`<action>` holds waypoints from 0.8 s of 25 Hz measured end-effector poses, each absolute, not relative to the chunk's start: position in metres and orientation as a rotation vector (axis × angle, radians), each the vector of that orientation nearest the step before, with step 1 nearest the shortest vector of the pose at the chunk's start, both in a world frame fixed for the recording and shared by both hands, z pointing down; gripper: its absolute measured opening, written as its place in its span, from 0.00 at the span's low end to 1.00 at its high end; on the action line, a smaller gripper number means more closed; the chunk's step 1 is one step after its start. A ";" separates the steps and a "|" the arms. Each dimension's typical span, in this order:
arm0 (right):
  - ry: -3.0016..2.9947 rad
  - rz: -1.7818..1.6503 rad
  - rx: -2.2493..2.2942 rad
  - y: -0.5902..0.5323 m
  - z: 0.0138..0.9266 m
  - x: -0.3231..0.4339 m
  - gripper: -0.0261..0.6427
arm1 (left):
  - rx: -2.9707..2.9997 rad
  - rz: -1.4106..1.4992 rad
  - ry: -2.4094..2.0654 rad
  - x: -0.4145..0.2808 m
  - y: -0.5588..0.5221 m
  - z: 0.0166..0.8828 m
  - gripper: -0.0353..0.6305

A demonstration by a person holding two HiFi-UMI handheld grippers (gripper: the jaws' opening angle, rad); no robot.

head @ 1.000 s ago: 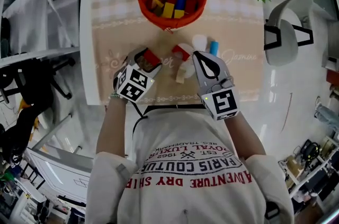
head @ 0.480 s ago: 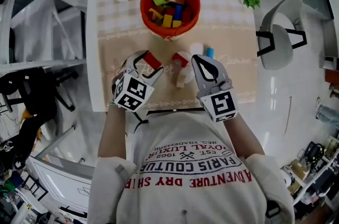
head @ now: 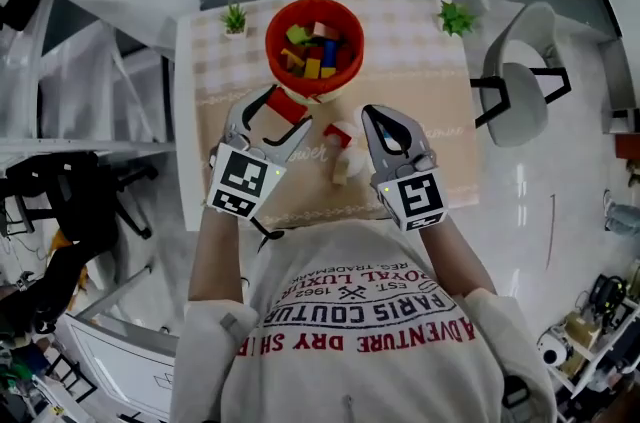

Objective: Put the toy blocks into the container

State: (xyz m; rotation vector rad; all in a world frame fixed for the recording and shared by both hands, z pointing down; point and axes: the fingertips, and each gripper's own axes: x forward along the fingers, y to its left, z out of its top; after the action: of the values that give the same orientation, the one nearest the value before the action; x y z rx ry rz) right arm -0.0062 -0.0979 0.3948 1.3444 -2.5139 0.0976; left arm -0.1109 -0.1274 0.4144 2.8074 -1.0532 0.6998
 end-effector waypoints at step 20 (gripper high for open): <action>-2.431 0.142 1.479 -0.130 0.395 0.038 0.04 | 2.668 0.652 -1.232 -0.081 -0.224 0.422 0.53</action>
State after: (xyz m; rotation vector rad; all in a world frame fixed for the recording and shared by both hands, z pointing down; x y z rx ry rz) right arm 0.0380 -0.1300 0.3950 1.4786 -2.4310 0.1418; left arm -0.0814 -0.2237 0.4222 2.6681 -1.2323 0.6522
